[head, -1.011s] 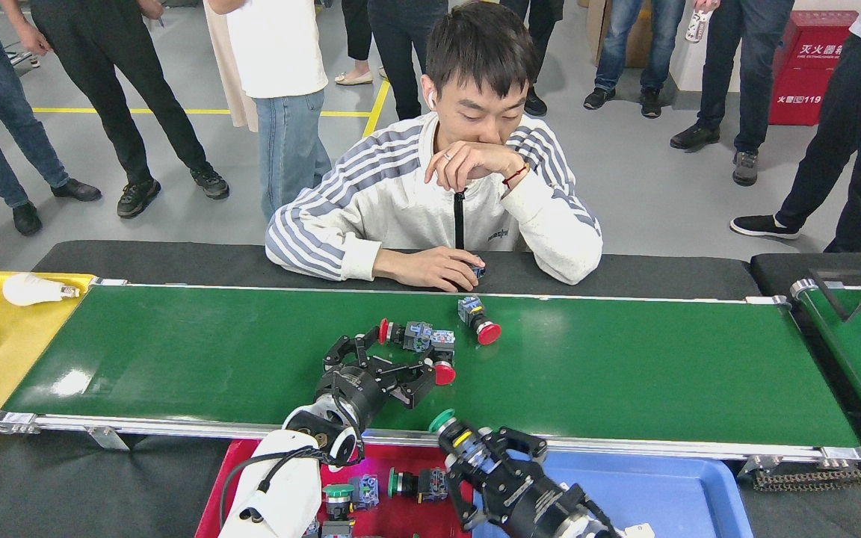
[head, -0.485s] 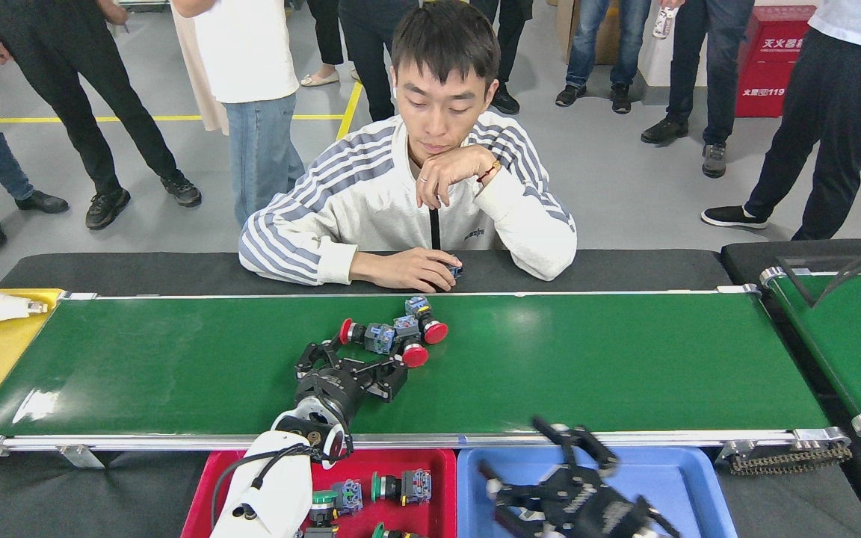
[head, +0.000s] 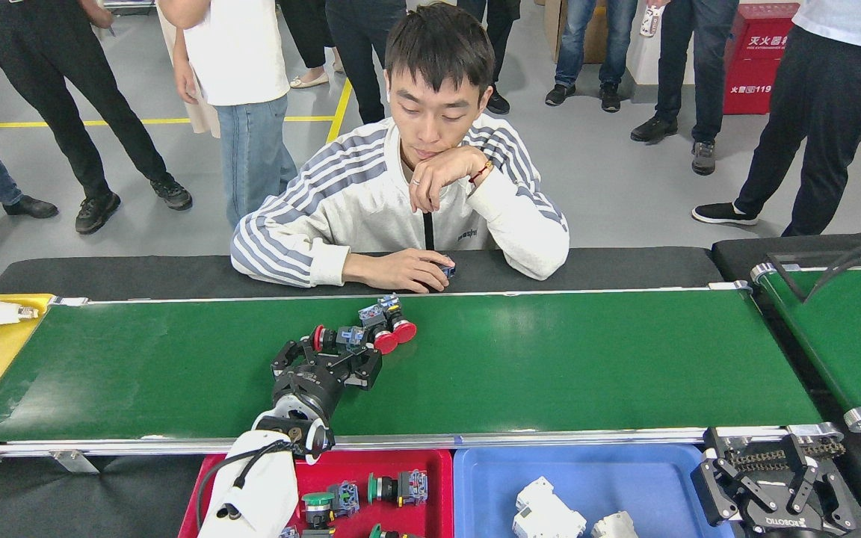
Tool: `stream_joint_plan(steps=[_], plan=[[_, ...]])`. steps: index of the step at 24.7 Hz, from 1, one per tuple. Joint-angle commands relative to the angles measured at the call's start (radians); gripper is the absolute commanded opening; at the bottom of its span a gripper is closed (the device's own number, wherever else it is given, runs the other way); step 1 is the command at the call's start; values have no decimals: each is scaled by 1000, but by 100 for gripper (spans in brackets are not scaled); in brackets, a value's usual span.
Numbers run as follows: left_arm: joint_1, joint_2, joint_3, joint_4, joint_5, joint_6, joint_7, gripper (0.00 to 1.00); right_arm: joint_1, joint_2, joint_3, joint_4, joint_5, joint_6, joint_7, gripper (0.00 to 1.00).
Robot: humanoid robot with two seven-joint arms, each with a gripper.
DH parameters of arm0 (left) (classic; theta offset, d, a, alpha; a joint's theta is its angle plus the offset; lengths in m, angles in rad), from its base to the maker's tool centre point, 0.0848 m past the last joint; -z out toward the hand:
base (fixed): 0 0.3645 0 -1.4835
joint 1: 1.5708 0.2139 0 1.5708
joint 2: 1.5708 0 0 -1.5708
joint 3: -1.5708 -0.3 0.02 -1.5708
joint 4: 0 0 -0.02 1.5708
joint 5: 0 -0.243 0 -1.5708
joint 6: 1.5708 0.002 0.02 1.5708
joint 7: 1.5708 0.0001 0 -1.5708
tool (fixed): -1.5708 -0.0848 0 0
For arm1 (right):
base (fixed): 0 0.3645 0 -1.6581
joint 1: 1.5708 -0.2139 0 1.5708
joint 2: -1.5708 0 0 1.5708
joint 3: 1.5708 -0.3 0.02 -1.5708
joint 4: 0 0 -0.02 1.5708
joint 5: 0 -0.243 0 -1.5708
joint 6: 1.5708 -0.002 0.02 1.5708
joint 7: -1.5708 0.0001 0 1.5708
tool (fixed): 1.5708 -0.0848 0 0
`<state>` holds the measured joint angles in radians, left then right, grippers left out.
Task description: Pick switch part from conveyor to tray
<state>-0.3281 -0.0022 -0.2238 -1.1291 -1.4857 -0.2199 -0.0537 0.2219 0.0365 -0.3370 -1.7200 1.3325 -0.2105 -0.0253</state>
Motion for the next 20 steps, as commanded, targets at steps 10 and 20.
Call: stream_joint_plan(steps=[10, 20], plan=[[423, 148, 115, -546, 48, -555, -2, 100, 16, -43, 0, -7, -1, 3, 61, 99], [457, 122, 222, -546, 50, -56, -2, 100, -24, -61, 4, -1, -2, -23, 67, 99]])
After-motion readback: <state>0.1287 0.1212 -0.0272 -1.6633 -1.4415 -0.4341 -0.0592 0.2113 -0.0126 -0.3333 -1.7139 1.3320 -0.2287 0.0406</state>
